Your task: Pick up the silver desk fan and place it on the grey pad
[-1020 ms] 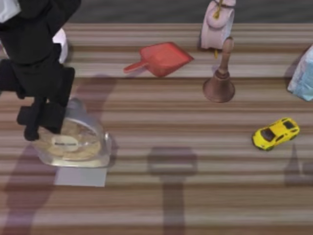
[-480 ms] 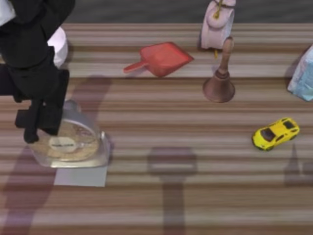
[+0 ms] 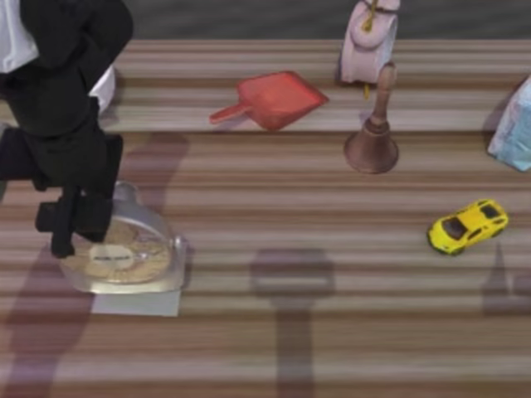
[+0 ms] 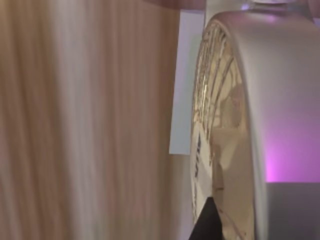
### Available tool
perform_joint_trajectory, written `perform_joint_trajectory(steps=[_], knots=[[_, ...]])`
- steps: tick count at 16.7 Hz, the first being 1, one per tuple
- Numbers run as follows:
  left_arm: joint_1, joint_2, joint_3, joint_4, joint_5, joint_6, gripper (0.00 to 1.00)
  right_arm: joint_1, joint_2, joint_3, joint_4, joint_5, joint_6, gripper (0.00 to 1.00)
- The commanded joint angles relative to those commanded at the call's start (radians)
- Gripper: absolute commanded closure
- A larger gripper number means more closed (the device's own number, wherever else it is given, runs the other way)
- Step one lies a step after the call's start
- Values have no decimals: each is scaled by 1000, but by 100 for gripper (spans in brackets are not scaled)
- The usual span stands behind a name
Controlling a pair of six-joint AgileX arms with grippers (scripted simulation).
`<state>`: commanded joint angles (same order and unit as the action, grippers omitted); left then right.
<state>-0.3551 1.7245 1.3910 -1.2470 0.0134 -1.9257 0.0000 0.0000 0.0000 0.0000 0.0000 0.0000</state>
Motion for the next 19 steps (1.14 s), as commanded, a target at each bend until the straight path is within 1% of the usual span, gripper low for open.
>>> perform_joint_trajectory(steps=[13, 14, 19], knots=[[0, 0, 0, 0, 0, 0, 2, 0, 0, 0, 0, 0, 0, 0], [0, 0, 0, 0, 0, 0, 0, 0, 0, 0, 0, 0, 0, 0], [0, 0, 0, 0, 0, 0, 0, 0, 0, 0, 0, 0, 0, 0]])
